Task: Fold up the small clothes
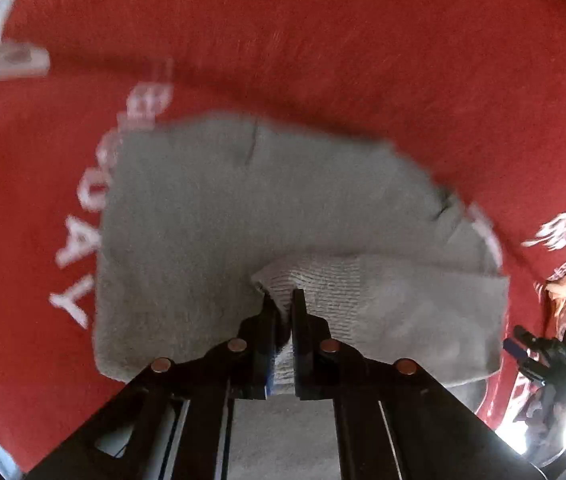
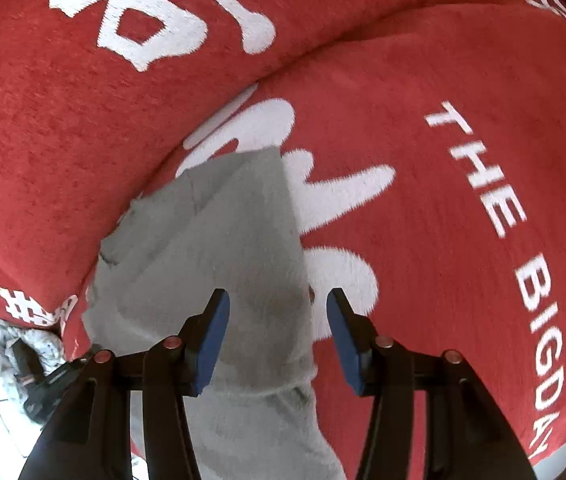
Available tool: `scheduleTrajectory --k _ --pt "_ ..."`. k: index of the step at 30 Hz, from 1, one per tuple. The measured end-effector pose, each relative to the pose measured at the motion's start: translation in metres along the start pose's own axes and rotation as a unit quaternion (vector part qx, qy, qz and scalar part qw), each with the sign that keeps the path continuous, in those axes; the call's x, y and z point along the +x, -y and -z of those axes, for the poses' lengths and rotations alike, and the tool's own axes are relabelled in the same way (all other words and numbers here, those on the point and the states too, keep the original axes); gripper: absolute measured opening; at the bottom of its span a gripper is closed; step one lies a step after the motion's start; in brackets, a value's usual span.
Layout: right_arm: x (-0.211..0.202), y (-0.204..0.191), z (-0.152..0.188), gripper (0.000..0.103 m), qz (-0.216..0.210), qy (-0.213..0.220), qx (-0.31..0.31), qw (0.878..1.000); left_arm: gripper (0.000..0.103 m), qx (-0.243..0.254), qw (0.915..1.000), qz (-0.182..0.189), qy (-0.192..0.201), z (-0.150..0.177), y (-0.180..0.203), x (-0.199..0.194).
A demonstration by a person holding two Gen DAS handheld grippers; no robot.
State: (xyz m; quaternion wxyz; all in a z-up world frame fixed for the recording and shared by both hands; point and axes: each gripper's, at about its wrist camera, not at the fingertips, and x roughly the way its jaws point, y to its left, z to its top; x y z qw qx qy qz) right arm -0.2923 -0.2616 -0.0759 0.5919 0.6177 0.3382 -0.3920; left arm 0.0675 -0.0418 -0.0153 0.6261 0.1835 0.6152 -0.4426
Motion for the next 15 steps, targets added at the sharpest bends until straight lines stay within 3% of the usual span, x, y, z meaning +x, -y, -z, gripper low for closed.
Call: scheduleTrajectory --k 3,6,9,12,15 --pt "0.004 -0.002 -0.003 0.055 0.017 -0.003 -0.019 1.000 0.007 0.061 0.9962 -0.058 0.024 0.015 0.019 -0.008" --pt "0.009 0.001 -0.007 0.055 0.026 -0.010 -0.014 1.000 0.007 0.055 0.9918 -0.113 -0.024 0.022 0.009 0.018" --pt "0.007 0.000 -0.012 0.055 0.027 -0.006 -0.019 0.999 0.007 0.016 0.9939 -0.106 -0.026 0.021 -0.008 0.012" --pt "0.008 0.001 -0.018 0.055 0.028 -0.008 -0.025 0.999 0.007 0.014 0.9897 -0.141 -0.021 0.018 -0.014 0.002" --pt "0.014 0.003 -0.024 0.055 0.014 -0.017 -0.016 1.000 0.007 0.007 0.9902 -0.138 -0.016 0.015 -0.022 -0.008"
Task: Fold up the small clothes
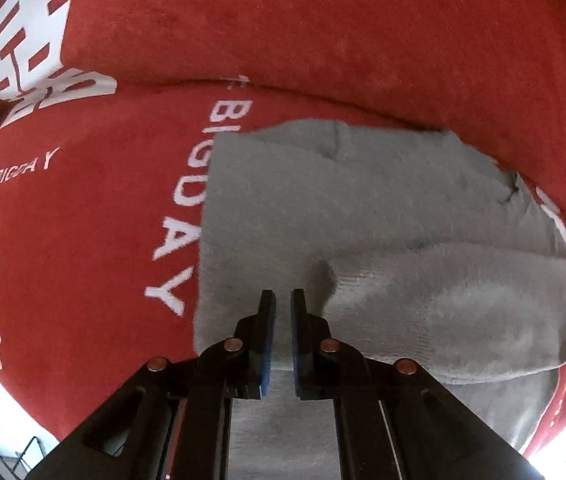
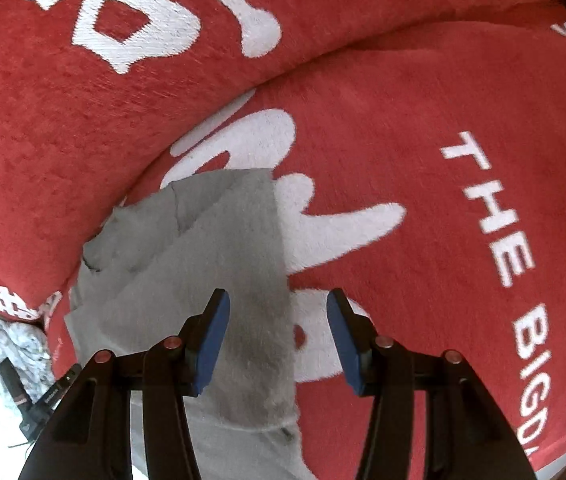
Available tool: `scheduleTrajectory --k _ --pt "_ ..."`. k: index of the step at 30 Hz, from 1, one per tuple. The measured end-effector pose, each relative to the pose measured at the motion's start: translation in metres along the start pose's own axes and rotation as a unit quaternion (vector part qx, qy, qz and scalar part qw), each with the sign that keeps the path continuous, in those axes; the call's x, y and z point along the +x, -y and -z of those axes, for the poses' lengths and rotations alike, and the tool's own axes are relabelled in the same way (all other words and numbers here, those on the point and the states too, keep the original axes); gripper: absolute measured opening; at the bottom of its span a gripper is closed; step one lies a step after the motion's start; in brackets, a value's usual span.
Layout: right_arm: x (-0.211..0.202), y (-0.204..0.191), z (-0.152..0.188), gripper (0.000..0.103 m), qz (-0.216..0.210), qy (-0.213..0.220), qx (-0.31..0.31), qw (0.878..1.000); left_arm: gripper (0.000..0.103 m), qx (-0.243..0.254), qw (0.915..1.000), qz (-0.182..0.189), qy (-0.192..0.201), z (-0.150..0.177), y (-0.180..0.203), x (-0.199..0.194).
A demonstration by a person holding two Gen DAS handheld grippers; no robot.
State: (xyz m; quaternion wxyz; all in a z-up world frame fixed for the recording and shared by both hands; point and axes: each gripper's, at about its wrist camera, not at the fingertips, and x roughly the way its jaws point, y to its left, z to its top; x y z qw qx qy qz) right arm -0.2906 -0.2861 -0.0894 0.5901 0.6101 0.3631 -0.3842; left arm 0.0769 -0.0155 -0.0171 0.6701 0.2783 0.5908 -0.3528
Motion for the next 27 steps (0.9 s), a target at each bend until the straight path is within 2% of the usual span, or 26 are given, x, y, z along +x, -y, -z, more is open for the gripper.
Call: scheduleTrajectory --k 4,5,6,8,11,13,16,21,23,24,25,27 --pt "0.012 -0.012 -0.006 0.055 -0.007 -0.008 -0.016 1.000 0.007 0.009 0.9999 0.006 -0.008 -0.001 0.003 0.000" --pt "0.016 -0.017 -0.007 0.041 -0.004 -0.015 -0.026 1.000 0.007 0.011 0.9999 0.010 -0.008 -0.004 0.004 0.000" --pt "0.020 -0.023 -0.008 0.008 0.014 -0.020 -0.043 0.999 0.007 0.014 0.9998 0.014 -0.006 -0.002 0.008 0.000" --pt "0.018 -0.033 -0.008 0.009 0.037 -0.018 -0.068 0.997 0.007 0.018 0.9996 0.019 -0.005 -0.001 0.021 0.001" --pt "0.004 -0.043 -0.004 0.008 0.092 0.011 -0.125 0.988 0.007 0.030 0.9992 0.025 -0.001 -0.001 0.042 0.001" --pt "0.014 -0.030 -0.004 0.008 0.114 -0.009 -0.123 0.986 0.007 0.038 0.9991 0.011 -0.014 -0.001 0.049 0.011" --pt "0.012 -0.013 -0.007 0.009 0.084 -0.005 -0.089 0.992 0.007 0.031 0.9991 -0.018 -0.020 0.002 0.043 0.021" --pt "-0.004 -0.007 0.000 0.011 0.103 -0.004 -0.080 0.991 0.007 0.005 0.9992 -0.020 -0.034 0.004 0.022 0.009" --pt "-0.017 -0.002 0.008 0.012 0.092 -0.005 -0.060 0.994 0.007 0.002 0.9995 -0.005 -0.030 0.003 0.019 0.001" --pt "-0.022 -0.001 0.010 0.019 0.078 -0.004 -0.050 0.996 0.007 0.000 0.9995 0.009 -0.030 0.004 0.019 -0.002" --pt "-0.030 0.002 0.017 0.019 0.054 -0.005 -0.036 0.998 0.007 -0.003 0.9991 0.026 -0.033 0.003 0.019 -0.004" --pt "-0.038 0.005 0.033 0.022 0.013 -0.010 -0.019 1.000 0.007 -0.006 0.9986 0.038 -0.037 0.003 0.021 -0.005"
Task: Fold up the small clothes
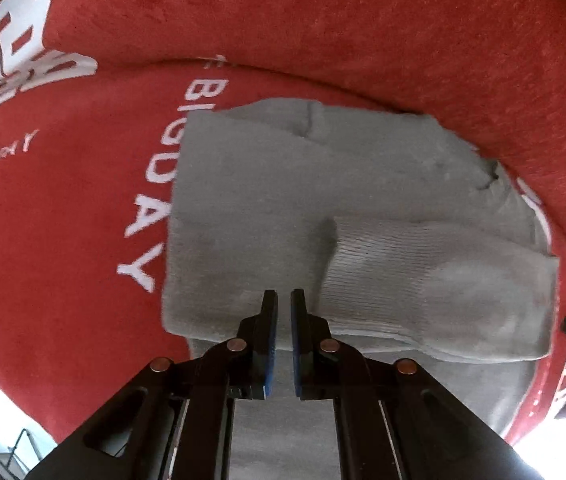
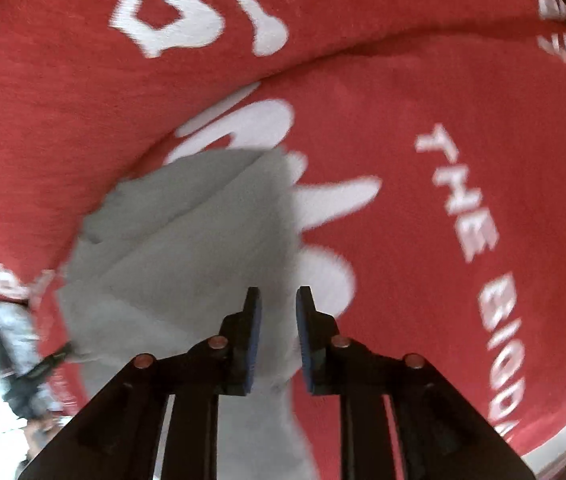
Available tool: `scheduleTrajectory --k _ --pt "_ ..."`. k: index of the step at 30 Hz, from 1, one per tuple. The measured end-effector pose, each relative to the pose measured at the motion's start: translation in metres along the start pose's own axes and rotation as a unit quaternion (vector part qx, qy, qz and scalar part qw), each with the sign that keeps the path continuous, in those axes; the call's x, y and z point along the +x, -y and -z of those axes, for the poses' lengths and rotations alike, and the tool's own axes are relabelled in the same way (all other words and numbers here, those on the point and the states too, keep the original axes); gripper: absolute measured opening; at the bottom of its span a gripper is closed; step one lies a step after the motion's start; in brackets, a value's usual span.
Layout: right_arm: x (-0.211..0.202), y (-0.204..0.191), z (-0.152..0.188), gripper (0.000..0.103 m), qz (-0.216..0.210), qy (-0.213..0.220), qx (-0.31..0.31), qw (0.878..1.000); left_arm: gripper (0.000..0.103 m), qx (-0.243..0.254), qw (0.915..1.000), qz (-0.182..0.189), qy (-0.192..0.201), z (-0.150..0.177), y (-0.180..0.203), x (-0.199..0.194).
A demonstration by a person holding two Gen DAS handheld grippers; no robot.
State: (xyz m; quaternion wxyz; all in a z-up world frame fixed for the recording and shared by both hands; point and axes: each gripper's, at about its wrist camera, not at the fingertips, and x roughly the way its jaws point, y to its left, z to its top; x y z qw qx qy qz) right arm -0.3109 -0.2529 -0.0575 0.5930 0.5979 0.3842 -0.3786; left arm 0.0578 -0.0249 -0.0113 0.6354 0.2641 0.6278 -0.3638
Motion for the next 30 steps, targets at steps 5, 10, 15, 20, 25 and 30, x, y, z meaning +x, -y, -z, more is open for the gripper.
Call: scheduleTrajectory --k 5,10,15,20,25,30 --pt "0.008 0.004 0.041 0.034 -0.091 -0.046 0.060 0.993 0.007 -0.001 1.0000 0.002 -0.008 -0.001 0.006 0.008" --pt "0.047 -0.013 0.060 0.036 -0.157 -0.083 0.123 0.976 0.007 0.006 0.9999 0.010 -0.010 -0.002 0.006 0.011" --pt "0.090 -0.070 0.083 0.037 -0.236 -0.131 0.131 0.954 0.007 0.004 0.9999 0.006 -0.012 0.009 -0.001 0.008" --pt "0.131 -0.140 0.101 0.037 -0.301 -0.158 0.132 0.931 0.007 0.012 0.9998 -0.008 -0.010 0.014 -0.012 0.008" --pt "0.158 -0.174 0.112 0.037 -0.320 -0.161 0.150 0.921 0.007 0.020 0.9997 -0.002 -0.016 0.015 -0.025 0.016" --pt "0.173 -0.178 0.118 0.037 -0.276 -0.160 0.168 0.933 0.007 0.011 0.9996 0.023 -0.013 0.012 -0.034 0.018"
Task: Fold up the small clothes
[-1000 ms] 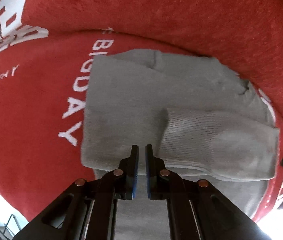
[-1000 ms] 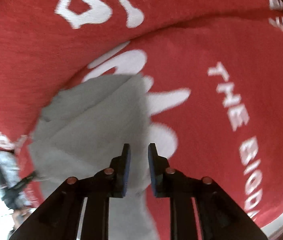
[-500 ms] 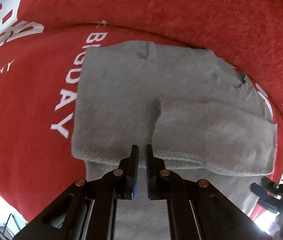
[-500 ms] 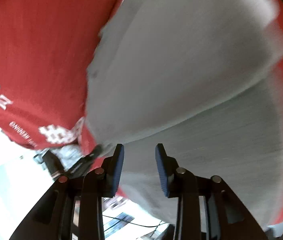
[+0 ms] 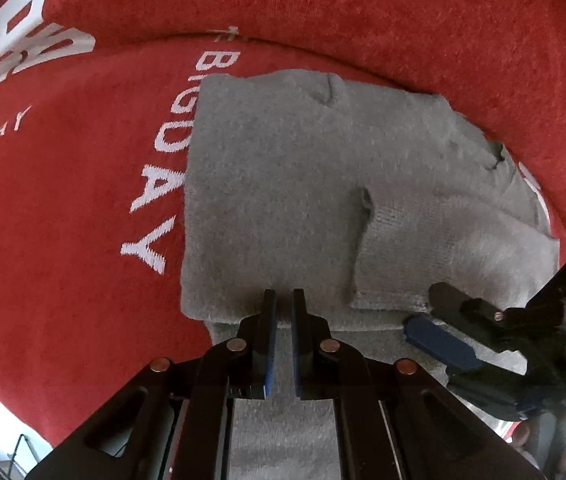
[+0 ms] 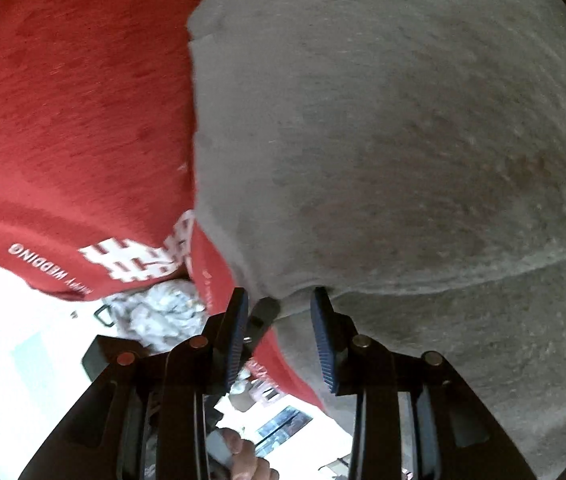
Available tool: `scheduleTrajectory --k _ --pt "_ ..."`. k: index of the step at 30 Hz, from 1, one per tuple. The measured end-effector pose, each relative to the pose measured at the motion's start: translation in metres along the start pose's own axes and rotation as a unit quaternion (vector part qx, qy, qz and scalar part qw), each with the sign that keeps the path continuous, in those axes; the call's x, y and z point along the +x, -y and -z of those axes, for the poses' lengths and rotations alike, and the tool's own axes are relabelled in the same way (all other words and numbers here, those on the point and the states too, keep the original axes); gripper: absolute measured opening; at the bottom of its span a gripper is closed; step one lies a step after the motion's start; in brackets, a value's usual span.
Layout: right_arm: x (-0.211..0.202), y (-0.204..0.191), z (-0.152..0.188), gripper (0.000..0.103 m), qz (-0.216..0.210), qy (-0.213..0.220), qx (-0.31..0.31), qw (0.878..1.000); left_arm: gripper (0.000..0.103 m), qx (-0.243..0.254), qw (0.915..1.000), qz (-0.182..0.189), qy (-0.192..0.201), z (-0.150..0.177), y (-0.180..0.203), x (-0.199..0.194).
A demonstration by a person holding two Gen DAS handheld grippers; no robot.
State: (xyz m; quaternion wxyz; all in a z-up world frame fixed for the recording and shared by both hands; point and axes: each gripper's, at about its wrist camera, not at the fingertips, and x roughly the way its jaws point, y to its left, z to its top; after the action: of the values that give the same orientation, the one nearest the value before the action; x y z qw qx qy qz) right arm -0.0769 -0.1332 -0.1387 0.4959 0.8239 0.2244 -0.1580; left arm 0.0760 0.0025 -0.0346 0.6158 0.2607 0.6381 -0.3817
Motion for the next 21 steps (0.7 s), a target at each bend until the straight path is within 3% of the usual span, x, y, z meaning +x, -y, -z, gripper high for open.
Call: scheduleTrajectory --k 6,7,8,14,17,21 --pt "0.001 -0.002 -0.003 0.035 0.004 0.045 0.017 0.999 0.007 0.011 0.9999 0.011 0.000 -0.002 -0.005 -0.003" --pt "0.001 -0.003 -0.004 0.029 0.009 0.051 0.019 0.998 0.007 0.012 0.9998 0.012 0.000 -0.002 -0.010 -0.006" --pt "0.000 -0.005 -0.005 0.008 0.019 0.057 0.018 0.998 0.007 0.013 0.9998 0.012 0.000 -0.001 -0.014 -0.011" --pt "0.001 -0.017 0.010 0.008 0.050 0.045 -0.045 0.997 0.007 0.022 0.9998 0.002 0.005 0.004 -0.017 -0.017" --pt "0.009 -0.003 0.011 0.008 0.063 0.033 -0.032 0.997 0.007 0.019 0.9998 -0.001 0.001 0.005 -0.018 -0.015" --pt "0.006 -0.001 0.010 0.017 0.061 0.013 -0.026 0.998 0.007 0.023 0.9996 -0.010 0.010 0.006 -0.017 -0.019"
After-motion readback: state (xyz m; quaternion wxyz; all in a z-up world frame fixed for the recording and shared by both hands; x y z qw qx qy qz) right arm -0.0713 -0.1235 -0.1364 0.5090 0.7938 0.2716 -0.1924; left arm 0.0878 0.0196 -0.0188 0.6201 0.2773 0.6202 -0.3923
